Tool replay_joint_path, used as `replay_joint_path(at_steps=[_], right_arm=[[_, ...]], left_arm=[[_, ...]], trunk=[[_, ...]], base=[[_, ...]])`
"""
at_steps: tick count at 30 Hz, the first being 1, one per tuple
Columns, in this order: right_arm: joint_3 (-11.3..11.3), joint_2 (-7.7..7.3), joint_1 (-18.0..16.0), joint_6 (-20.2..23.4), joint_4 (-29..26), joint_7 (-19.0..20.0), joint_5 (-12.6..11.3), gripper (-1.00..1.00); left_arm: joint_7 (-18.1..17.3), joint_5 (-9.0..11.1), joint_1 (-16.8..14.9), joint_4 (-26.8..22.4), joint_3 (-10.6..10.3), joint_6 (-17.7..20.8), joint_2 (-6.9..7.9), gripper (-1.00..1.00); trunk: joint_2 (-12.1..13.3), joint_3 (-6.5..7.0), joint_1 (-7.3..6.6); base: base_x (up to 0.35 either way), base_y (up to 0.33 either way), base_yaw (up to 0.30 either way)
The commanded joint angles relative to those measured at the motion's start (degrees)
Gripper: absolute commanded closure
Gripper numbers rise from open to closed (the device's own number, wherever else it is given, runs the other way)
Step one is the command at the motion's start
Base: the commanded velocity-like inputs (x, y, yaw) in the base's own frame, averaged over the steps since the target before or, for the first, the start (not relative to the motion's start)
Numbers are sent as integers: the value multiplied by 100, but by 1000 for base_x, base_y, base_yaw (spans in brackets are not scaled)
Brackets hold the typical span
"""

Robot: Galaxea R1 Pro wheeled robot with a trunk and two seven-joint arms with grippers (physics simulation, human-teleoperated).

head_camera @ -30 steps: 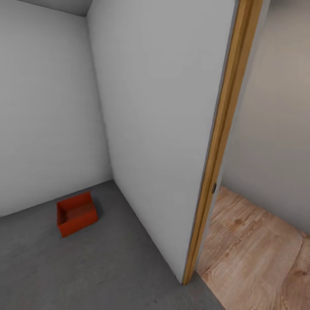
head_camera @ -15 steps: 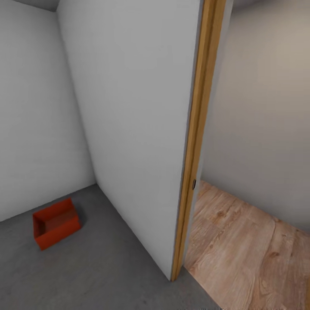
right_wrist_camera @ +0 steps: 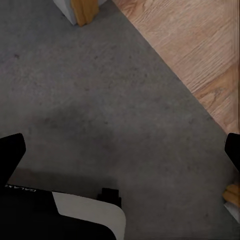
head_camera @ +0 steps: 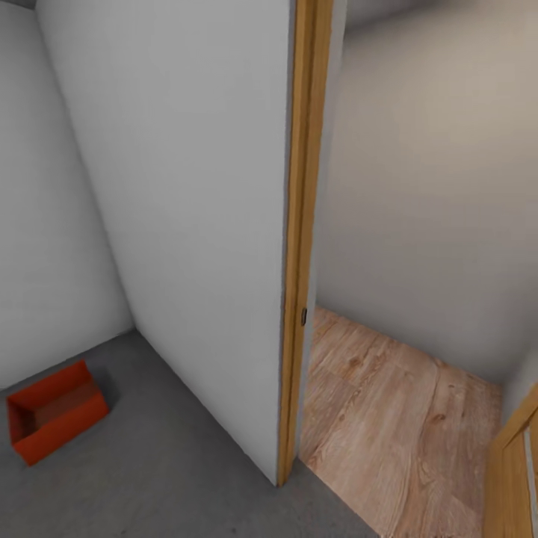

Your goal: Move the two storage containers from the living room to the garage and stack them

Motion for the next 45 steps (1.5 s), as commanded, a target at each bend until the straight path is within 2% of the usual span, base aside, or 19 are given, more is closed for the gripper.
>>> replay_joint_path(at_steps=[1,7,12,14,15,16,45], right_arm=[[41,-6,-13,-45,25,-1,2,-100],[26,-51,-13,-62,20,-1,-2,-100],[23,-44,-13,-64,20,-4,2,-100],[23,-34,-13,-62,20,-8,8,-100],[23,-32,-13,-57,20,-9,-2,-100],[23,-30,-13,-57,20,-10,-5,-100],[35,-1,-13,-37,20,-10,25,-100]], left_arm=[[6,9,-10,24,12,-43,8,-100],[-29,214,-10,25,11,-49,-8,-100],[-16,276,-10,22,12,-40,-16,-100],[-15,273,-10,22,7,-42,-89,-100],[0,258,-9,18,4,-44,-196,-100],[4,258,-9,18,4,-43,-209,-100],[-10,275,-10,18,3,11,-244,-100]], trunk=[[-13,-12,4],[-13,-12,4],[-13,-12,4],[-13,-12,4],[-13,-12,4],[-13,-12,4],[-13,-12,4]], base=[[0,0,-275],[0,0,-277],[0,0,-277],[0,0,-277],[0,0,-277],[0,0,-277],[0,0,-277]])
